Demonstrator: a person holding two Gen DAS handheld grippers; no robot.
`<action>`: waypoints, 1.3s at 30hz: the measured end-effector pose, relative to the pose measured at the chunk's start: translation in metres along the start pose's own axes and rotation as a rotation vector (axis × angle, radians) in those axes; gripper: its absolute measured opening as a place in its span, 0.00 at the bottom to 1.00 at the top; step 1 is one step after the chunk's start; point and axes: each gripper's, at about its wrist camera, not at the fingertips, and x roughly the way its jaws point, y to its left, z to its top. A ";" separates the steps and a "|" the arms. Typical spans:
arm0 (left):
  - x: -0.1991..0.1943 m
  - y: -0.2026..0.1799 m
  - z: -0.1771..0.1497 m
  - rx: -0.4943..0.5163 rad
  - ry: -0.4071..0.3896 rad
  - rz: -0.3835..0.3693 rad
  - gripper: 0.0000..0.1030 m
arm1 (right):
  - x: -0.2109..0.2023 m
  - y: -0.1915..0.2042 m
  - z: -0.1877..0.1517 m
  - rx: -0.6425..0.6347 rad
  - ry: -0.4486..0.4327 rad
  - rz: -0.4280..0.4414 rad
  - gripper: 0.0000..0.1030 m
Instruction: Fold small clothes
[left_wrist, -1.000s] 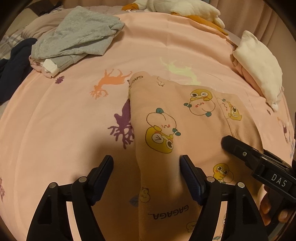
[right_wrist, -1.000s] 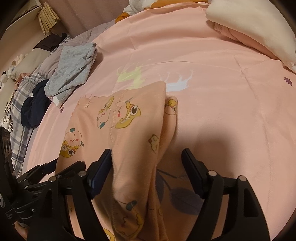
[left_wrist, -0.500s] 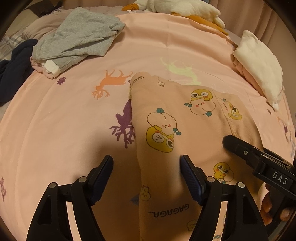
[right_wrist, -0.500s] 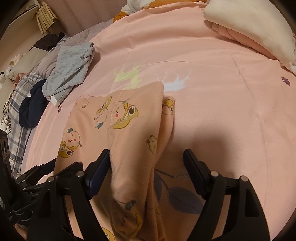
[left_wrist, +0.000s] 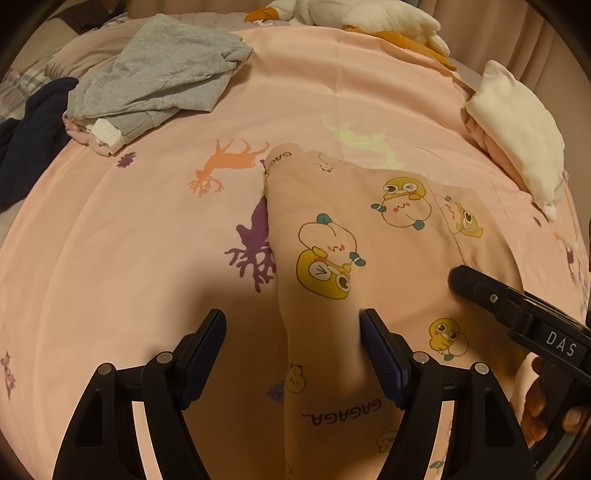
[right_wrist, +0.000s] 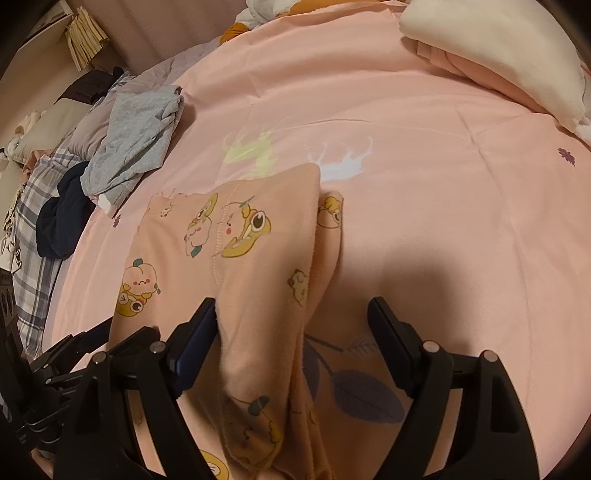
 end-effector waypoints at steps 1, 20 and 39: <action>0.000 0.000 0.000 -0.001 0.000 0.000 0.72 | 0.000 0.000 0.000 0.001 0.000 0.000 0.80; -0.007 0.005 -0.008 -0.001 -0.006 0.007 0.72 | -0.006 -0.007 0.001 0.031 -0.003 -0.005 0.80; -0.041 0.022 -0.033 0.041 -0.054 0.050 0.72 | -0.027 -0.022 0.010 0.048 -0.050 -0.052 0.81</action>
